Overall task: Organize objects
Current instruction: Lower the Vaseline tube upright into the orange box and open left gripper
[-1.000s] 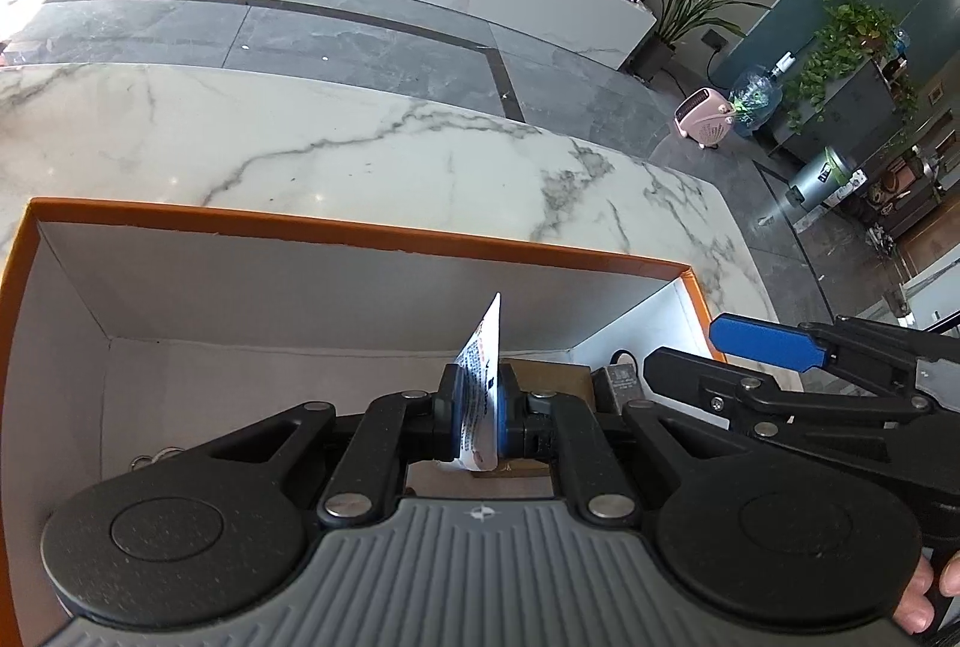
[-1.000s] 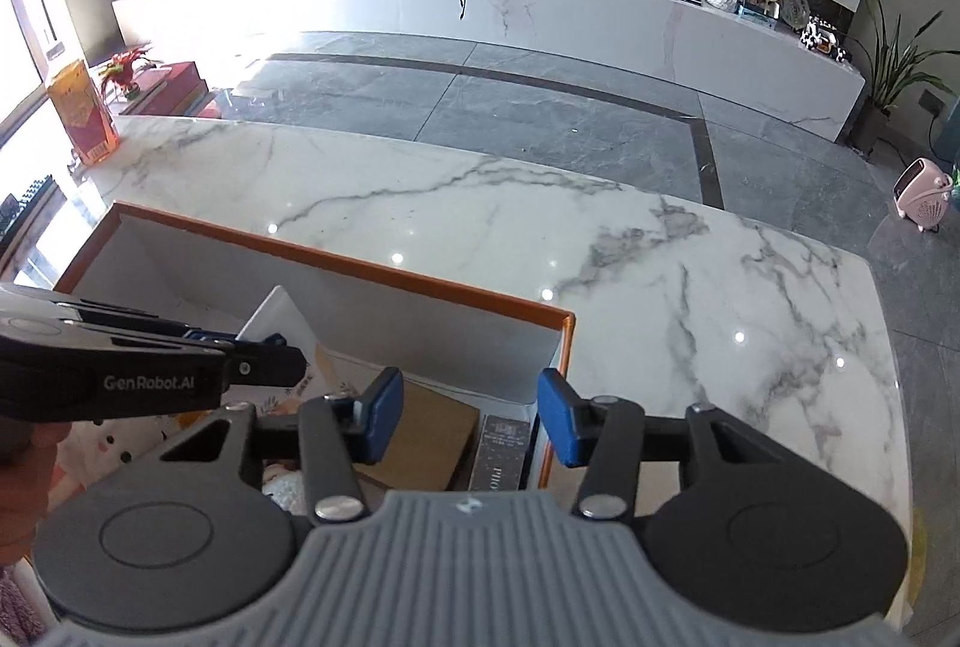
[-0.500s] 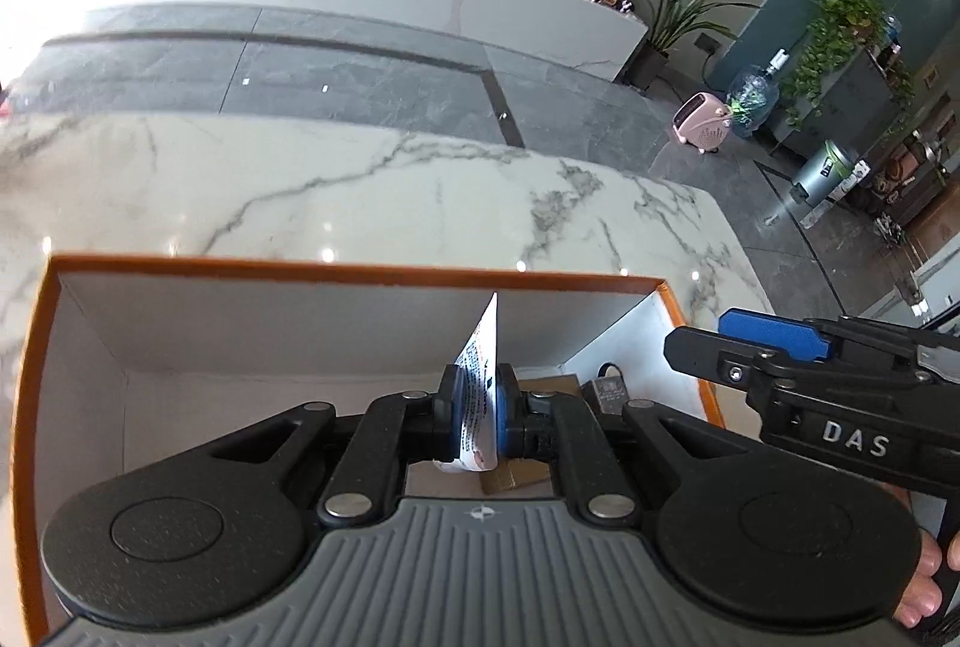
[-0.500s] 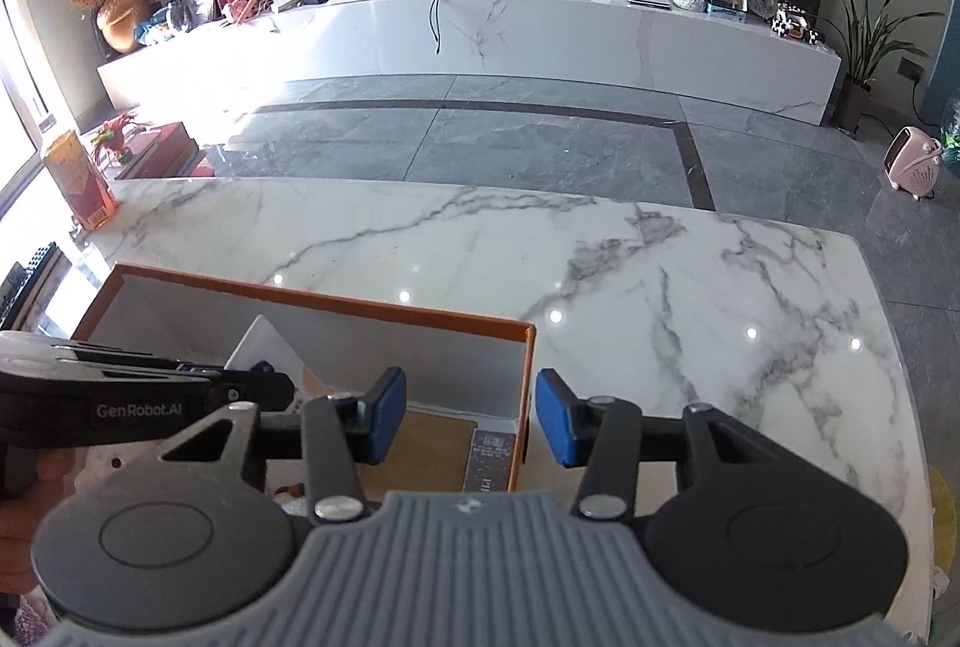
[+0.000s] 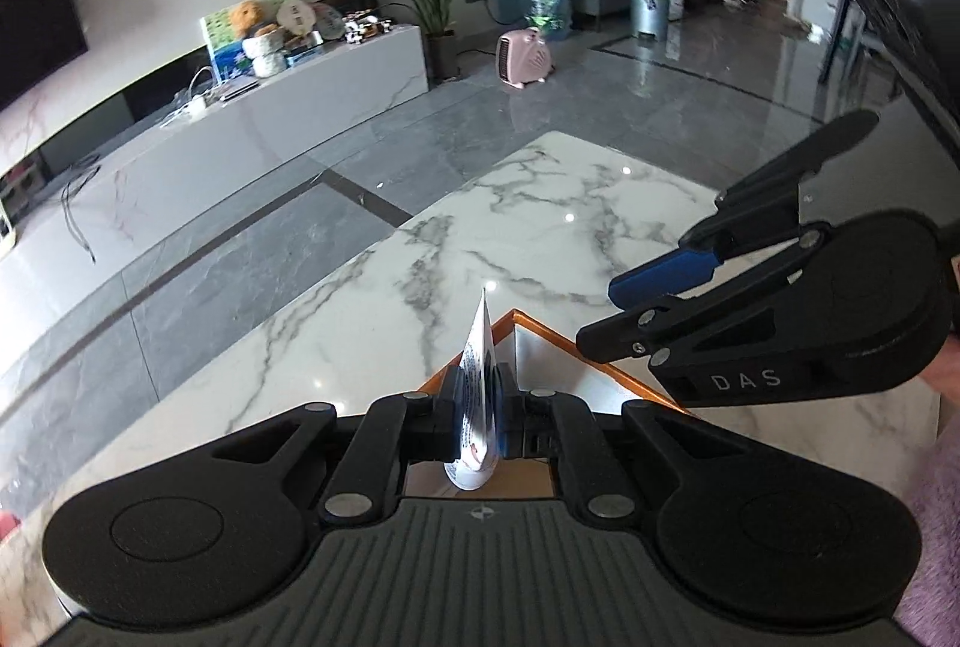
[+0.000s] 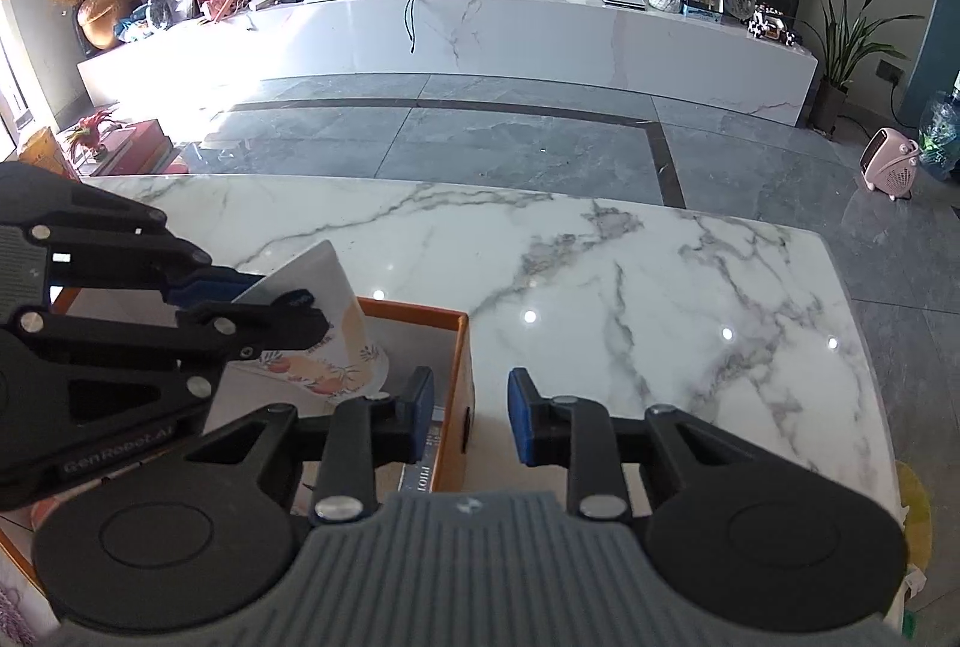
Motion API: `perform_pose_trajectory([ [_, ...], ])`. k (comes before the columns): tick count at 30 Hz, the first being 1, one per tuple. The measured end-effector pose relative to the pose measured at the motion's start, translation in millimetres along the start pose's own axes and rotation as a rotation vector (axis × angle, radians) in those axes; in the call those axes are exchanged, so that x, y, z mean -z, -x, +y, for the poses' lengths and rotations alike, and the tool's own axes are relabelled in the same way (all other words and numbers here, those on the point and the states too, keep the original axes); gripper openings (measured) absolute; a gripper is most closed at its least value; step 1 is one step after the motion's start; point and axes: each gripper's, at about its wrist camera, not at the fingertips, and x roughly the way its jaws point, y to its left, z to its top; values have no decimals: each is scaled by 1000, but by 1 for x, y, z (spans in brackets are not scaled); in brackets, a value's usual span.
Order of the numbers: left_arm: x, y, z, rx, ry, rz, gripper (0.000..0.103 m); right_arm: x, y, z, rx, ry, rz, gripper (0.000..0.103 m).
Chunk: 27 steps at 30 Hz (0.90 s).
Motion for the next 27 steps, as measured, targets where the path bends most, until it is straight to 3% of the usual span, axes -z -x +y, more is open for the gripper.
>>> perform_pose_trajectory([
  [4, 3, -5, -10, 4, -44, 21, 11, 3, -1, -4, 0, -4, 8, 28],
  [8, 7, 10, 2, 25, 110, 37, 11, 6, -1, -5, -11, -19, 8, 28],
  [12, 12, 30, 2, 102, 126, 20, 11, 8, -3, -4, -17, -26, 10, 29],
  [17, 13, 33, -8, 63, 146, 96, 11, 10, 2, -2, -29, -30, 2, 29],
  [22, 22, 32, -5, 21, 307, 149, 11, 12, 6, 0, -29, -26, -6, 29],
  [27, 36, 29, 11, -28, 564, 144, 11, 16, 10, 2, -29, -21, -10, 28],
])
